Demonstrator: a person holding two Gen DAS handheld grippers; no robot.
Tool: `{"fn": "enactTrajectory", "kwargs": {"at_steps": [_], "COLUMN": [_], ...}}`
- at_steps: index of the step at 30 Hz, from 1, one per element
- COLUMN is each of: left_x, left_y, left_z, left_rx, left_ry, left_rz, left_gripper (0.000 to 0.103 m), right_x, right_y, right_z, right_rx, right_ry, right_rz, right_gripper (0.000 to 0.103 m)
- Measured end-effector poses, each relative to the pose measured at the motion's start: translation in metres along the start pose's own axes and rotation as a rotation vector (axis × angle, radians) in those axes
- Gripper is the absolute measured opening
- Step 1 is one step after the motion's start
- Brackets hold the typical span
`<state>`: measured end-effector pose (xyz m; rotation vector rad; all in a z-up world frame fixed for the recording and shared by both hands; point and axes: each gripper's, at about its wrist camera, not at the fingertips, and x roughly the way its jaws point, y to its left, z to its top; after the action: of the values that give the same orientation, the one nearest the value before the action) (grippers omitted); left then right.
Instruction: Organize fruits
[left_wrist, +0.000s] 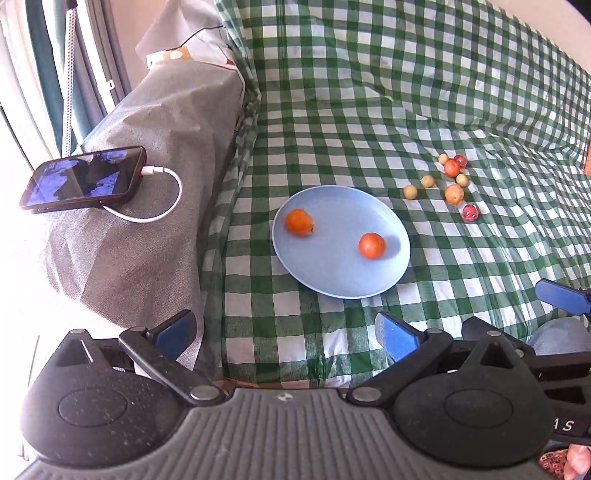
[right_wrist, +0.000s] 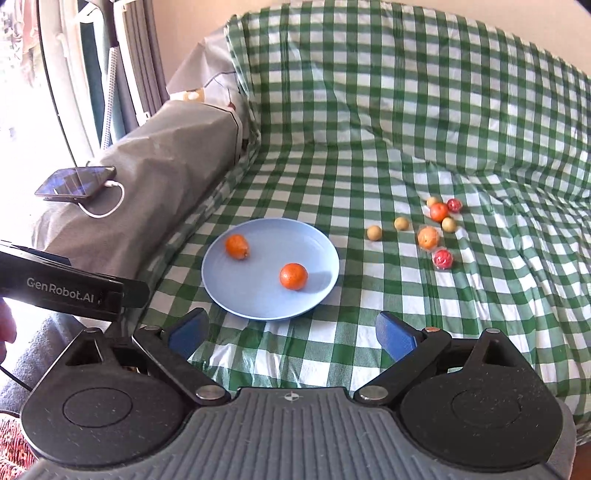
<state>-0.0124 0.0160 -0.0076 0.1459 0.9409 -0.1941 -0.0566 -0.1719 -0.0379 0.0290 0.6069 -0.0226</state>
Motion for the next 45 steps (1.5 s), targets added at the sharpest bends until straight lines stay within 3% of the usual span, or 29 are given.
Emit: {"fn": "enactTrajectory", "kwargs": {"at_steps": [12,26,31,36,45], "left_x": [-0.008,0.014,0.033,0.072,0.205], "left_y": [-0.001,-0.005,-0.027,-0.072,-0.168], "left_z": [-0.004,0.011,0.040,0.083,0.156], "left_rx": [-0.001,0.020,0.058,0.151,0.283], "left_ry": [-0.018,0.031,0.030,0.043,0.120], "left_rz": [-0.008,0.006,0.001,-0.020,-0.090], "left_gripper": [0.103,0.103,0.103,0.103,0.103], "right_x": [-0.010,0.008,0.029,0.059,0.169], "right_y": [0.005,-0.011,-0.052,-0.112,-0.223], "right_z": [0.000,0.002,0.012,0.029,0.059], "right_rx": [-0.005,0.052,0.127,0.178,0.128], "right_ry": [-0.027,0.001,-0.016,-0.039,-0.052], "right_rz": [-0.003,-0.011,-0.106,-0.220,-0.295], "right_gripper": [0.097,0.098,0.098,0.098,0.092]}}
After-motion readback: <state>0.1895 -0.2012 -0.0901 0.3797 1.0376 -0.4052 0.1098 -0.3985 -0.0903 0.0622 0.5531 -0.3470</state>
